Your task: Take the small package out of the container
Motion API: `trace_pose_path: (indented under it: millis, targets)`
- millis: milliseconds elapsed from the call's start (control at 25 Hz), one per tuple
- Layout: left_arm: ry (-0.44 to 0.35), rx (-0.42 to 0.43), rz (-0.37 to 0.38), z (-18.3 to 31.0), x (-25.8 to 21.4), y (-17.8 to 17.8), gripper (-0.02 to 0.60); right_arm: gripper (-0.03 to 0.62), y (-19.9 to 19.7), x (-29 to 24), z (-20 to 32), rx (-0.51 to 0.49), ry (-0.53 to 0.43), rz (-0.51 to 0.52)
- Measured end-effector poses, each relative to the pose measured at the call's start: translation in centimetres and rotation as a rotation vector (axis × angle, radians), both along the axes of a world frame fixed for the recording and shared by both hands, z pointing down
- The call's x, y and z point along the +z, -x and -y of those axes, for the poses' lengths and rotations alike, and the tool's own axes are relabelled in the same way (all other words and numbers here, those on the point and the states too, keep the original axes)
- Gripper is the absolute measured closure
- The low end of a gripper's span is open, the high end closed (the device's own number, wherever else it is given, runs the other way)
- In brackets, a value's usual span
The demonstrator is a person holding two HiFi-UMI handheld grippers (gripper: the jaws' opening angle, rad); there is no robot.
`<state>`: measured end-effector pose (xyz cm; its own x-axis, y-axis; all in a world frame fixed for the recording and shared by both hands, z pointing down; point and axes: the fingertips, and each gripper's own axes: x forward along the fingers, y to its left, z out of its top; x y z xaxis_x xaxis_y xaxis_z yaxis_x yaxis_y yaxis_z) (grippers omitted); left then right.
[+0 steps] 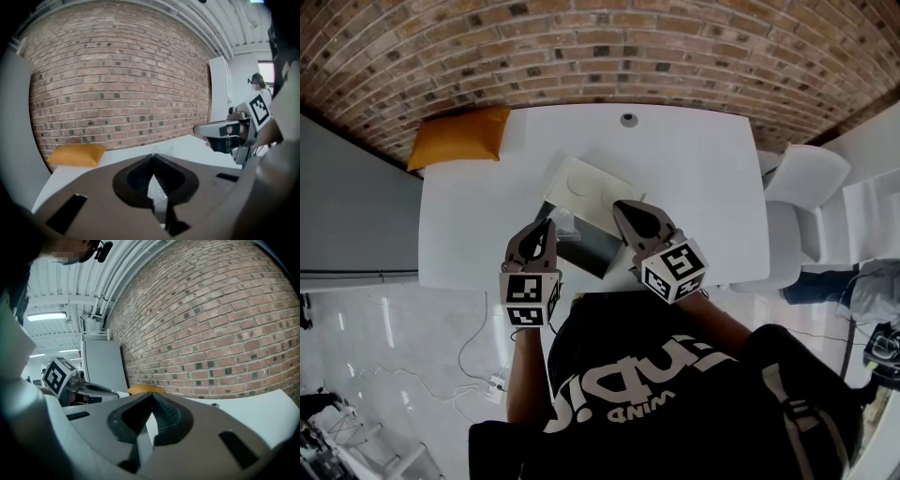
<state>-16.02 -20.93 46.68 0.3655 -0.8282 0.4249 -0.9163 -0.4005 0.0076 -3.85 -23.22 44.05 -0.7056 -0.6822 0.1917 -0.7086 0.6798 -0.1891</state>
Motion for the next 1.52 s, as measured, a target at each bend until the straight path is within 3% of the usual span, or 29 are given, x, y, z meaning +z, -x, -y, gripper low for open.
trace_pose_path:
  millis: [600, 760, 1520]
  targets:
    - [-0.219, -0.131, -0.09, 0.2, -2.8, 3.2, 0.572, 0.595, 0.1, 0.1, 1.1, 0.02, -0.014, -0.008]
    - [-0.166, -0.165, -0.082, -0.1, -2.1, 4.0, 0.572, 0.595, 0.0, 0.1, 1.4, 0.025, -0.017, -0.008]
    - [-0.186, -0.233, -0.1, -0.9, -1.5, 6.1, 0.572, 0.595, 0.0, 0.1, 1.2, 0.028, -0.027, -0.001]
